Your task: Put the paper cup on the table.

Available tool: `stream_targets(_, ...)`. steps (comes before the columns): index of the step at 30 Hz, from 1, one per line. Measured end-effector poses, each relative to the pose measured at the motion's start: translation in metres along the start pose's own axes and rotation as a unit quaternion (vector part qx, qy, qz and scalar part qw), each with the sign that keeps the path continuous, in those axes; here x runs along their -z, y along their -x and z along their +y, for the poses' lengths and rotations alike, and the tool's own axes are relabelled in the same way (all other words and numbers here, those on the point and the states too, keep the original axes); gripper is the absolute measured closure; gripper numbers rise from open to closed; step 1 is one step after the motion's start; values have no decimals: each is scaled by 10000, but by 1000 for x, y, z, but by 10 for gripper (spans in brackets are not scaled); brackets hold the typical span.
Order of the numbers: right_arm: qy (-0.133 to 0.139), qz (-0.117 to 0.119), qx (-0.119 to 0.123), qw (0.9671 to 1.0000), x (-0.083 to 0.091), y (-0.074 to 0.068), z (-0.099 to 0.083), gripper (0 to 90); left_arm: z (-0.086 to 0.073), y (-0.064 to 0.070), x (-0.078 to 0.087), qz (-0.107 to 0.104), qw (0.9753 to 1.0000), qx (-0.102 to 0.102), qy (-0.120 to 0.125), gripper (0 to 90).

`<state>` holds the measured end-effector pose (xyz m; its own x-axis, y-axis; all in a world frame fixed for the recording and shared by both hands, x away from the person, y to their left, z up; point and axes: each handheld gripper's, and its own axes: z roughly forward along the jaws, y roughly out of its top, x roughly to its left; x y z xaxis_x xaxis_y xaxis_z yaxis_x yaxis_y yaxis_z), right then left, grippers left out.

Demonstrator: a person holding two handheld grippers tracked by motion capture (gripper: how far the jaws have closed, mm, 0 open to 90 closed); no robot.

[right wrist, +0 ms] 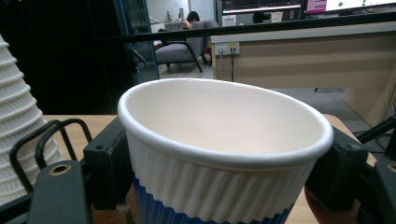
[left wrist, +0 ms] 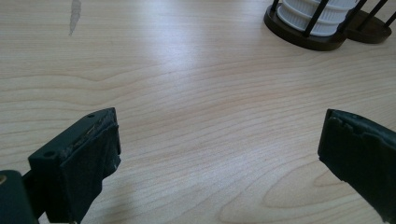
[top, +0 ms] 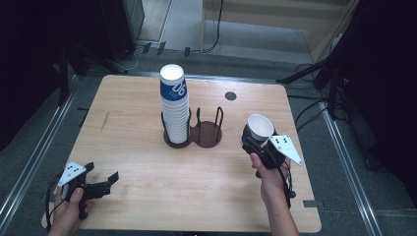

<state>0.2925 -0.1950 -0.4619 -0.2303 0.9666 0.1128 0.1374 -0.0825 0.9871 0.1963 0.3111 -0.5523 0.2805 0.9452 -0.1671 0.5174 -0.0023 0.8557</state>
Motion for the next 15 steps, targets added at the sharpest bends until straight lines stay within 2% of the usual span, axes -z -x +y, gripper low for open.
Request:
stream_targets(3,-19,-31,23,10000,-3,2,-2,215,0,1,0,73,10000,-27,-2,9)
stream_targets(5,-17,-10,80,10000,-4,2,-4,215,0,2,0,207,9998,-19,-11,67)
stream_targets(15,-121,-182,204,9996,-12,9,-10,216,0,2,0,194,9998,-16,-22,69)
